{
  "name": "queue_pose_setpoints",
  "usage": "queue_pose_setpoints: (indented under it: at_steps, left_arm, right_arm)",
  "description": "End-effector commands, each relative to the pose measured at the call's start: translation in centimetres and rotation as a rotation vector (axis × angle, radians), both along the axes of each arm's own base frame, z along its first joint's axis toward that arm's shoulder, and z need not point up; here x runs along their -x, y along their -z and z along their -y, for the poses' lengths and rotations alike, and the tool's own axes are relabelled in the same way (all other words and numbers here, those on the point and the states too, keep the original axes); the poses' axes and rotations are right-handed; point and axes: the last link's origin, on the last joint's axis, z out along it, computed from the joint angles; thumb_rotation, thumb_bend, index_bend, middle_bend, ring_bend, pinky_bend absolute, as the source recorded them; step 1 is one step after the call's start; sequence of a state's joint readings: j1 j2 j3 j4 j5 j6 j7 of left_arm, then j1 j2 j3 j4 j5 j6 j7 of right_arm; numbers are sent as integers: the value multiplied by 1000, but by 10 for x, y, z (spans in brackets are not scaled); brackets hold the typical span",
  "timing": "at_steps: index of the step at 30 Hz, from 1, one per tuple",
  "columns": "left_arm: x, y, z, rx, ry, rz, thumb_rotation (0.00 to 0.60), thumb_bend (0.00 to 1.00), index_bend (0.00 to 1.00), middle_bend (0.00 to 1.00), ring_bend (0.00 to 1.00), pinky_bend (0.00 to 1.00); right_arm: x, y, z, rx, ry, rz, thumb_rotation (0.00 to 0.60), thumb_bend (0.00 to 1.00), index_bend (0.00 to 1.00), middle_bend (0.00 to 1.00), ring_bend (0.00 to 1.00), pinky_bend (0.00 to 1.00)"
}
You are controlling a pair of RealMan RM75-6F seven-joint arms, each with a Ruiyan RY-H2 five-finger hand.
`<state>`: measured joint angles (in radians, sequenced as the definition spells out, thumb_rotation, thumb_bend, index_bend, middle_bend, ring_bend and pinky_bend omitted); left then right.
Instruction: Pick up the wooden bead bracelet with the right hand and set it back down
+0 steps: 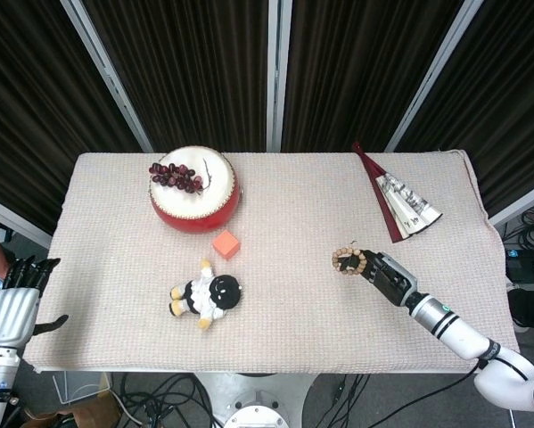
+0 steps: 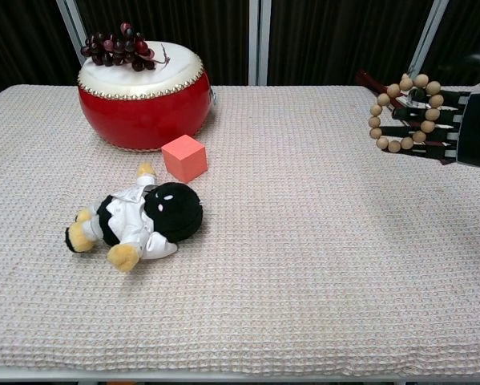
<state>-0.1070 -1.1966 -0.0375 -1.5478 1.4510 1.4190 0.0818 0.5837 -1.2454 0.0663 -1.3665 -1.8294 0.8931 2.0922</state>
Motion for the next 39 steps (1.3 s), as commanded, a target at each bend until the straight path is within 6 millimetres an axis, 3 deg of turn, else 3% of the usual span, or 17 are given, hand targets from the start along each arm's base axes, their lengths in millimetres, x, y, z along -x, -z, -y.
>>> queue_pose_setpoints:
  at_steps: [1,8,12,16,26,39]
  left_arm:
    - [1,1,1,3,-3,3,600,0,107,120,1,13]
    - [0,0,2,2,-1,7,600,0,107,120,1,13]
    - [0,0,3,5,-1,7,600,0,107,120,1,13]
    - [1,1,4,4,-6,10,600,0,107,120,1,13]
    - [2,1,2,-1,-6,10,600,0,107,120,1,13]
    - [2,1,0,-5,-4,12,600,0,107,121,1,13]
  right_arm:
    - [-5,9,-4,0,-66,75,233,106,508,453,165,0]
    - [-14,20,-2,-18,-31,227,231,109,516,492,174,0]
    - [-17,25,1,1,-35,208,233,346,558,521,190,0]
    - [-20,26,1,41,-47,166,231,477,585,543,219,0]
    - [-18,21,-1,93,-46,109,232,533,598,556,231,0]
    - [-12,13,-1,137,-54,60,231,746,598,556,231,0]
